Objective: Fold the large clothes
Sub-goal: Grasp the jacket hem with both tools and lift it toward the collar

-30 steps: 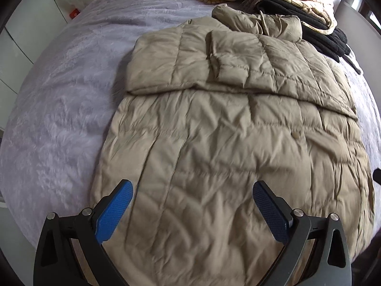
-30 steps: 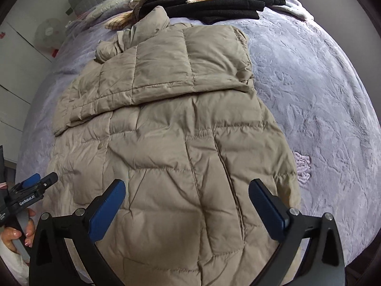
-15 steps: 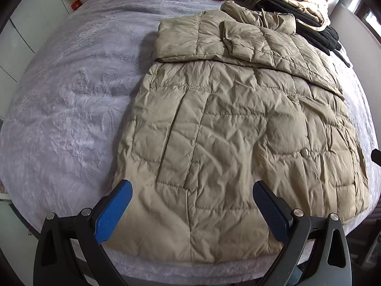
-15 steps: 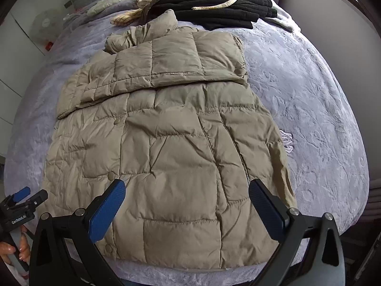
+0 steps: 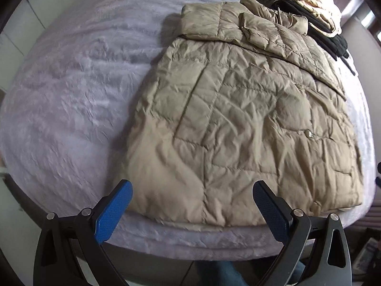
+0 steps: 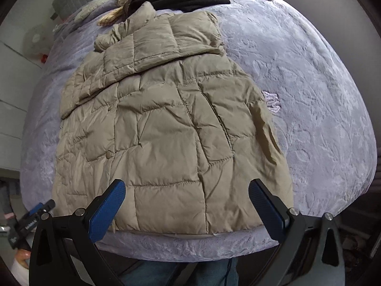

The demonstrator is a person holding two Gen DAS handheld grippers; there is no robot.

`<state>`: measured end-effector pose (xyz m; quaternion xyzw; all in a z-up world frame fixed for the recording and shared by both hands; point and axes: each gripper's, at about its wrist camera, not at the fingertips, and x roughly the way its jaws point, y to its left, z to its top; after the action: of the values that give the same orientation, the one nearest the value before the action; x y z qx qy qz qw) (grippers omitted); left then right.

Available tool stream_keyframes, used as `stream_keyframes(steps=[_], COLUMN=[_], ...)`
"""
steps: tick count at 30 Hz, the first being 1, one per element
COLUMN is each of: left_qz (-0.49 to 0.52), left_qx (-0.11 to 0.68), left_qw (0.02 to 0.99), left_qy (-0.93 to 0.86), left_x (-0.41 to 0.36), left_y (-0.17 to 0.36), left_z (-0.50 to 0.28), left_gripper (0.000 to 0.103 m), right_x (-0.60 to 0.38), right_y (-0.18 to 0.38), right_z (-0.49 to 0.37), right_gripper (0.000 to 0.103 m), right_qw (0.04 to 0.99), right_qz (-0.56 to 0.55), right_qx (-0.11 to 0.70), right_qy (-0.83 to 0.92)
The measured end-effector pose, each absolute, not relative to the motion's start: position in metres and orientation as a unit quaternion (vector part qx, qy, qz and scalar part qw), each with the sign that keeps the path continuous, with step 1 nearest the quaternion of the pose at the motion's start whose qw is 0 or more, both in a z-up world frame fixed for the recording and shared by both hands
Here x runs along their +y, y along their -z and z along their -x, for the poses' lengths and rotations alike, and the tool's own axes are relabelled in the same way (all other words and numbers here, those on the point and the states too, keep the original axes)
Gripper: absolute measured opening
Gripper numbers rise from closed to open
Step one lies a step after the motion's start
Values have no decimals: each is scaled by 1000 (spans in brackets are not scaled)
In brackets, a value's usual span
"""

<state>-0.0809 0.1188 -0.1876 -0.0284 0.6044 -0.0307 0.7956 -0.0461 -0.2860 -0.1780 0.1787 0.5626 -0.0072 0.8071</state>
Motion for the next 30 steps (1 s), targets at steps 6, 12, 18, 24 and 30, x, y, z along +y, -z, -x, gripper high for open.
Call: stream_keyframes(steps=[6,12,18,24,30], left_qz=[89,132,221,272,305], left_qx=[616,622,636,641,637], left_qw=[782,770,736,713,700], left_qy=[27,53,68,83,106], left_x=[123,125,145,158,155], left_y=[196,205,229,247,261], left_z=[93,102,111,119,98], left_gripper=[102,102,102,102,102], right_x=[-356,-391,-391,-380,-377], right_y=[208,247,272,285,288], right_z=[67,100,113,124,113], right_gripper=[103,85,73,73,73], right_qw=[752,699,675,656,661], right_qz=[-352,-467,-496,-507,-534], right_qx=[556,541,546,559,528], right_qy=[25,26,14,-2,-13])
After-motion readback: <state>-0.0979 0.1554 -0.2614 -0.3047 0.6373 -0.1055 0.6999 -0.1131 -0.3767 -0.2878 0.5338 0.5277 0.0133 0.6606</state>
